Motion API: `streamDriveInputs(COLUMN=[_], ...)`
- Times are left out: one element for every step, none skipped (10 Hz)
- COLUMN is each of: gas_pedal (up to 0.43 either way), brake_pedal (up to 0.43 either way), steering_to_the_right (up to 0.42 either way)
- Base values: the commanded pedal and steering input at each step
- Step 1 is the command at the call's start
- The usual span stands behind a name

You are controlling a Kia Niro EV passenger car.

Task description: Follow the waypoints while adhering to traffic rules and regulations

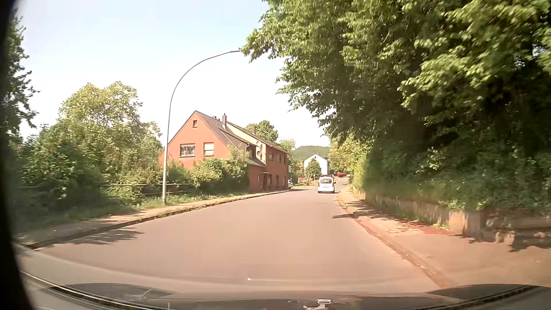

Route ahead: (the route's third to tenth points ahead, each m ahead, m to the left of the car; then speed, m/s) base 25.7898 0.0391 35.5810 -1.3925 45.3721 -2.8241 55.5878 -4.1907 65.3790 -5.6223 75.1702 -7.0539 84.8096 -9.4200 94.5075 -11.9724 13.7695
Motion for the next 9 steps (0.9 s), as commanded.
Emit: streamDriveInputs(gas_pedal=[0.157,0.157,0.157,0.157,0.157,0.157,0.157,0.157,0.169], brake_pedal=[0.000,0.000,0.000,0.000,0.000,0.000,0.000,0.000,0.000], steering_to_the_right=[0.025,0.024,0.022,0.021,0.021,0.020,0.019,0.019,0.019])
